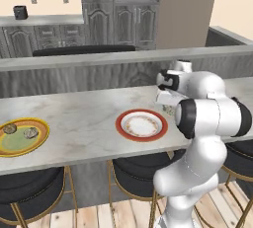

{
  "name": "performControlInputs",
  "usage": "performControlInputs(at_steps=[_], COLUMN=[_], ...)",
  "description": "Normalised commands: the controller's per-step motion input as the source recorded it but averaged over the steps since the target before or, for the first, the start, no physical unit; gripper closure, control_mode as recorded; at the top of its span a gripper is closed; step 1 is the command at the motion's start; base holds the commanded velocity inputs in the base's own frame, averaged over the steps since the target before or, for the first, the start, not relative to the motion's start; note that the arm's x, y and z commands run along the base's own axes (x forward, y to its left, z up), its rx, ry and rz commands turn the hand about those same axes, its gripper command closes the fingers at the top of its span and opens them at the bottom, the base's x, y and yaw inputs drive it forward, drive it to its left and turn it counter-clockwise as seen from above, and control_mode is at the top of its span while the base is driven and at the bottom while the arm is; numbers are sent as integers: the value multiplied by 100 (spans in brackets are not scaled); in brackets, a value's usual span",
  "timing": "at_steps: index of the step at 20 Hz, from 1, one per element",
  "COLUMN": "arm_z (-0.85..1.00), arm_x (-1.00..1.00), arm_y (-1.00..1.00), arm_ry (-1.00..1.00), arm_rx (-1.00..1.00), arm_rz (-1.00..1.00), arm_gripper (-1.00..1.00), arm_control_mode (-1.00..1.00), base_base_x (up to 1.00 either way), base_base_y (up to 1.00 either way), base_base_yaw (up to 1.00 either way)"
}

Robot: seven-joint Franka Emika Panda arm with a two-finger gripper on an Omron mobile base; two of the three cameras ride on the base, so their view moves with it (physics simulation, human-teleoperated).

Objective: Place two dumplings into each of the tupperware containers and then place the containers in the fridge.

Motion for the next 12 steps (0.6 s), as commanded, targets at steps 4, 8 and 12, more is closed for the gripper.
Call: performControlInputs(at_steps=[4,8,12], arm_z=[0,-7,-26], arm_x=[0,0,-4], arm_y=[-100,-100,-100], arm_ry=[0,0,-1], arm_rx=[0,0,0], arm_rz=[-14,-5,-2], arm_gripper=[100,100,100], arm_control_mode=[-100,-100,-100], base_base_x=[0,0,0], base_base_y=[0,0,0], base_base_yaw=[0,0,0])
